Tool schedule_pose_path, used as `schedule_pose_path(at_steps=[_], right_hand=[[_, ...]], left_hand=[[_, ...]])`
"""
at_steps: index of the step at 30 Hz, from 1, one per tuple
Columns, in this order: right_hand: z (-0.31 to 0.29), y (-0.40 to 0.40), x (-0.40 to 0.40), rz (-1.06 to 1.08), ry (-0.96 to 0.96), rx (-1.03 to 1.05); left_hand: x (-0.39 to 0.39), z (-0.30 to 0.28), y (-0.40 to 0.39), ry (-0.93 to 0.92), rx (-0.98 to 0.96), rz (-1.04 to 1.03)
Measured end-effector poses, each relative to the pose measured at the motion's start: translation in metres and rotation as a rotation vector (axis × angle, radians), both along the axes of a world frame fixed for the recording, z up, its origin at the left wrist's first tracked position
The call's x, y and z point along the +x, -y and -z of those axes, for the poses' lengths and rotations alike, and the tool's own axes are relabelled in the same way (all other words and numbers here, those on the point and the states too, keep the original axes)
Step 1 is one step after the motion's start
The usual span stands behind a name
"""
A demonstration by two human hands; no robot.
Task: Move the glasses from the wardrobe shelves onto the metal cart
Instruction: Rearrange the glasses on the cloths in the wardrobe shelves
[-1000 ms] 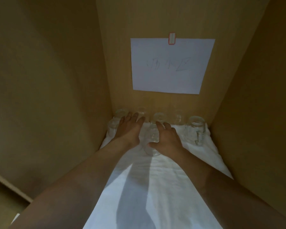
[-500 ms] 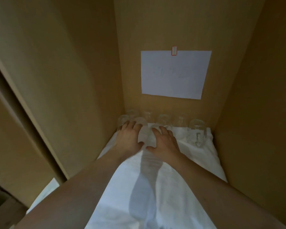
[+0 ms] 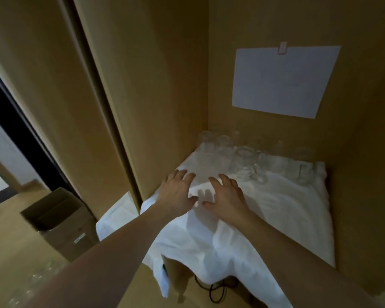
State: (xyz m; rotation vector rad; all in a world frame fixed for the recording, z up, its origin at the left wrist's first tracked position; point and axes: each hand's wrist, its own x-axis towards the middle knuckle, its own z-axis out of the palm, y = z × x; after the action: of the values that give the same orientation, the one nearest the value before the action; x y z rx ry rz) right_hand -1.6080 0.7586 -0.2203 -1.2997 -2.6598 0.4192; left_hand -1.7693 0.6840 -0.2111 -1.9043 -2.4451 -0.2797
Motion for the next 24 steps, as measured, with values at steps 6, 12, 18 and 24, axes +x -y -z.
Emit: schedule_pose_path(at_steps=[6,12,18,24], right_hand=[[0.007,0.035,-0.026,-0.035,-0.003,-0.012],[0.011,0.085,-0.073,-0.073,-0.001,0.006],[0.013,0.147,-0.126,-0.111,0.026,0.006],[0.021,0.213,-0.179,-0.117,0.022,-0.010]], left_hand=[[-0.022,0.009,0.047,0.022,-0.018,-0.033],[-0.066,0.016,0.103,0.037,-0.011,-0.059],[-0.116,0.016,0.166,0.036,-0.007,-0.114],[-0.172,0.026,0.232,0.045,-0.020,-0.132]])
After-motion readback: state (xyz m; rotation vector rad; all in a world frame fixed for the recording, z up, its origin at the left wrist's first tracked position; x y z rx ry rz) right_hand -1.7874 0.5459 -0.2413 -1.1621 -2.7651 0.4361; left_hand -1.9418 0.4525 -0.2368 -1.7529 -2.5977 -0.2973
